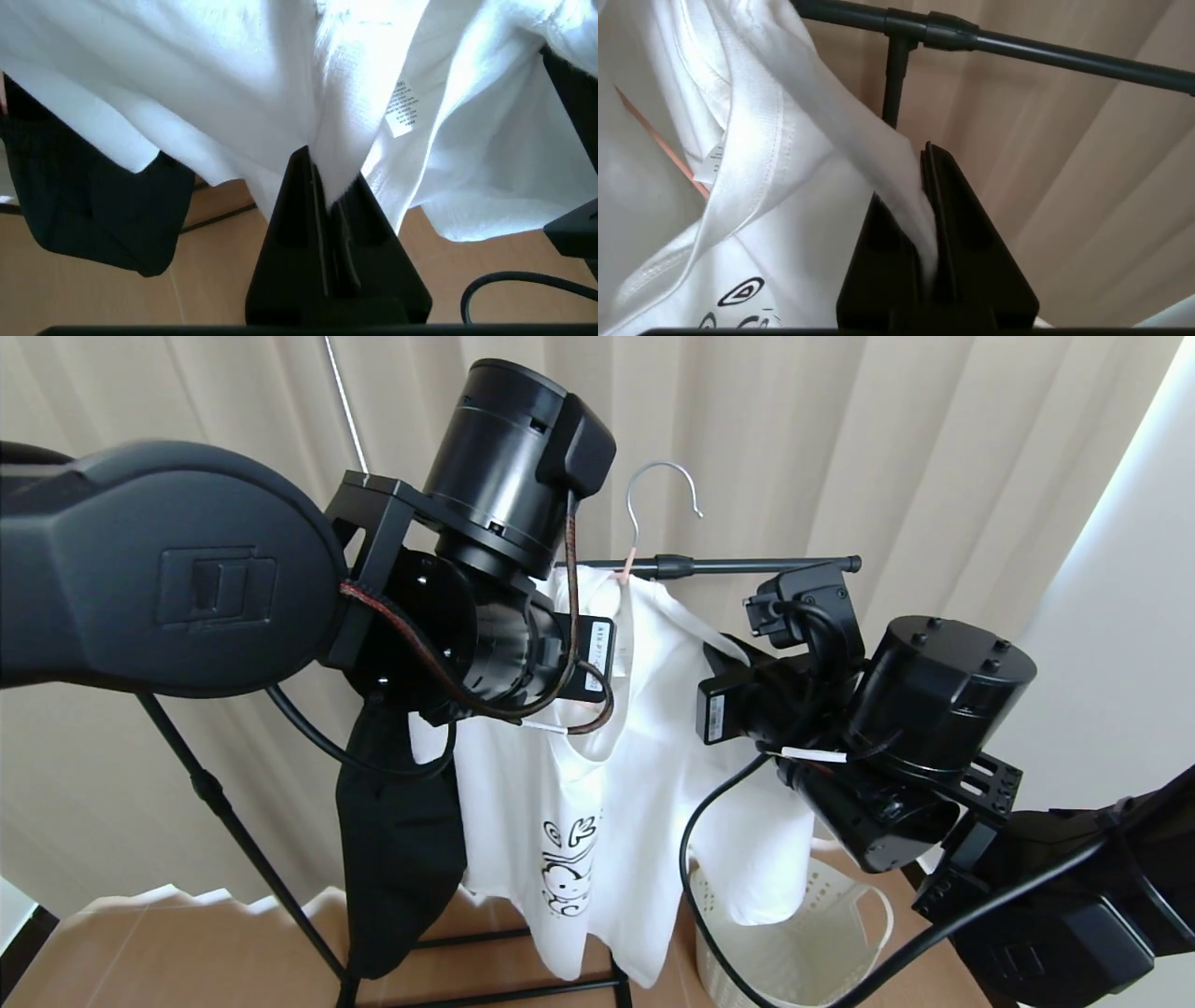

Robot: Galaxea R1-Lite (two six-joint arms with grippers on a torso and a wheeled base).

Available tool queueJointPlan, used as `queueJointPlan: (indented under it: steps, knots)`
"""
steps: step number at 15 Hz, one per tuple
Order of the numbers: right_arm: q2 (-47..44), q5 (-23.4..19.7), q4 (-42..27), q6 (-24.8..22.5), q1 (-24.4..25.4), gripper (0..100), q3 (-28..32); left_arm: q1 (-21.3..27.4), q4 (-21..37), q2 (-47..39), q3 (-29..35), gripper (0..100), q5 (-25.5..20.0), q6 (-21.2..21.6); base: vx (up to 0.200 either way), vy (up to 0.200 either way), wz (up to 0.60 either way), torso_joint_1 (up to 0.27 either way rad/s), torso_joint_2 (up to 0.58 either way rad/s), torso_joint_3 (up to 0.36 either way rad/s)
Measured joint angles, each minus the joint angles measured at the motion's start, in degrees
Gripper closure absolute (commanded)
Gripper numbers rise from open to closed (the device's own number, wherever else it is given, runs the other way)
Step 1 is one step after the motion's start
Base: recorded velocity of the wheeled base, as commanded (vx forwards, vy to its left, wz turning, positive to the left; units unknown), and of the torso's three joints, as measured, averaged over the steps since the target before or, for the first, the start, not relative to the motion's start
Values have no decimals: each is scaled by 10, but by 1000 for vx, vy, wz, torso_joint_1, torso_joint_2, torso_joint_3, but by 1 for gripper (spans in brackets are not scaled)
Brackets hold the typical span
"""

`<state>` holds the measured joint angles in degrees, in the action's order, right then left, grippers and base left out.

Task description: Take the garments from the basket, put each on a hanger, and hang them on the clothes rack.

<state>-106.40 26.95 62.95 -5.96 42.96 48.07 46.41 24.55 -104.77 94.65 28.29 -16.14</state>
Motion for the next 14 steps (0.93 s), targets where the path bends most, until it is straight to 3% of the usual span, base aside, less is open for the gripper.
queueJointPlan:
  steps: [3, 4, 10, 14]
  knots:
    - [6, -7, 0, 10, 0, 100, -2, 3, 0, 1, -4, 100, 0, -1, 0, 0, 0, 0, 0, 0]
    - [9, -10, 1, 14, 0, 100, -2, 4, 0, 1, -5, 0, 0, -1, 0, 0, 0, 0, 0, 0]
    - [22, -59, 1, 31, -10, 100, -7, 10, 1, 18, -23, 0, 0, 1, 0, 0, 0, 0, 0, 0]
    - [38, -133, 2, 34, -54, 100, -19, 8, 0, 71, -63, 0, -1, 6, 0, 0, 0, 0, 0, 0]
